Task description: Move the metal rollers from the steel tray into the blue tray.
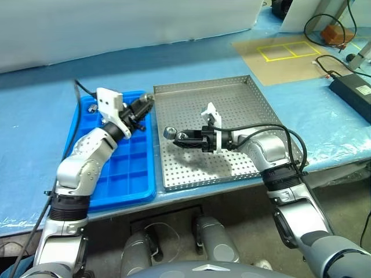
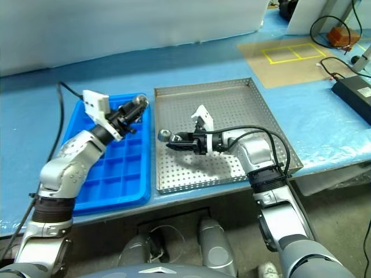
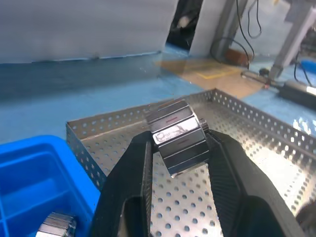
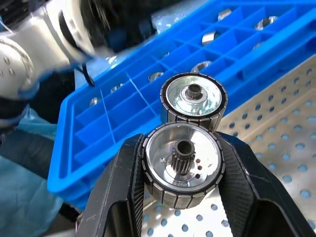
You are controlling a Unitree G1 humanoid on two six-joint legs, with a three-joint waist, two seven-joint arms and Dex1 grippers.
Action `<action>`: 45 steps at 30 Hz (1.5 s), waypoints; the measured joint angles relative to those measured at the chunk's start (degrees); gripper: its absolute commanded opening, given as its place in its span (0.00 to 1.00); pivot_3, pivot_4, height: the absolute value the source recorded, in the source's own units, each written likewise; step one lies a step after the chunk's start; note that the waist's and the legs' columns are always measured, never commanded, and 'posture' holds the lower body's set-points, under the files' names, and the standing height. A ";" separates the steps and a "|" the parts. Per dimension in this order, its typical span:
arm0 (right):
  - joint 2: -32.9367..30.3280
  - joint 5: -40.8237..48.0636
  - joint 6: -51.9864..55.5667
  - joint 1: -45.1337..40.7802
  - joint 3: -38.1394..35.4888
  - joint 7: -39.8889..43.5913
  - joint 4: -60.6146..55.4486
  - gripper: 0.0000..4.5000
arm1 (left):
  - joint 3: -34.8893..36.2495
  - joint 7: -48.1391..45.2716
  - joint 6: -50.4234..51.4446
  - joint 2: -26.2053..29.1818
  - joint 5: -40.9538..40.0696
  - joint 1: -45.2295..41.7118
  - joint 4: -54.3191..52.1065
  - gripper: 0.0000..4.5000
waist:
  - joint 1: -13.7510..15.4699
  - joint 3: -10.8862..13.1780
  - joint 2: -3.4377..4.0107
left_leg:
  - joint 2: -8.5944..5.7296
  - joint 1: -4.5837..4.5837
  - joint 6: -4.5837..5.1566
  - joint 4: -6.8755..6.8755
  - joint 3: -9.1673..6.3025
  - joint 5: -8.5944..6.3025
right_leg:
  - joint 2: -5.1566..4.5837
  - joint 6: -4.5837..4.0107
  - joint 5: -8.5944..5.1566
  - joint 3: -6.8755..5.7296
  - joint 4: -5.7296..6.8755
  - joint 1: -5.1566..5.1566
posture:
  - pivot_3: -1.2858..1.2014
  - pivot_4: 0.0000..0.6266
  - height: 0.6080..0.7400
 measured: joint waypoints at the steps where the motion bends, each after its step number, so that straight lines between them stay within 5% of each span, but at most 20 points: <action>1: -0.01 0.02 0.00 -0.18 -0.32 -0.17 0.05 0.36 | -1.34 -0.90 -0.53 -0.50 1.71 -0.09 1.82 0.28 | -0.02 0.00 0.00 | 0.00 0.00 0.00 0.00 0.00 0.00 | 0.00 0.00 0.00 0.00 0.00 0.01 | 0.27 0.24 1.00; 11: -6.80 1.08 0.38 1.44 -6.90 -2.45 -3.33 0.36 | -2.14 -3.88 -6.58 -4.78 10.89 -8.29 21.02 0.28 | -0.26 0.00 0.00 | -0.01 -0.09 0.13 -0.01 0.00 0.03 | 0.00 -0.02 0.01 -0.02 -0.05 -0.06 | 0.24 0.24 1.00; 23: -3.12 2.96 2.84 5.90 -6.82 -7.68 -9.51 0.36 | -5.77 -11.49 -6.90 -10.76 14.95 -13.15 27.87 0.28 | -1.63 -0.02 0.02 | -0.05 -0.07 0.17 0.01 0.00 0.00 | -0.03 -0.01 0.00 -0.05 -0.09 0.01 | 0.23 0.24 1.00; 30: -2.83 3.01 2.89 6.81 -6.77 -8.88 -9.73 0.36 | -5.94 -11.93 -5.23 -10.67 17.93 -14.16 30.27 0.77 | -3.02 -0.07 0.11 | -0.06 -0.03 0.10 0.01 -0.06 -0.03 | -0.03 0.01 -0.01 -0.17 -0.13 0.09 | 0.23 0.24 1.00; 45: -2.00 4.03 1.72 5.89 -6.41 -8.34 -9.86 0.36 | -2.67 -17.36 0.73 -7.04 13.71 -8.80 14.40 0.77 | -3.43 -0.06 0.11 | -0.01 -0.53 0.21 -0.02 -0.08 -0.01 | -0.05 0.00 0.00 -0.30 -0.19 -0.30 | 0.24 0.24 1.00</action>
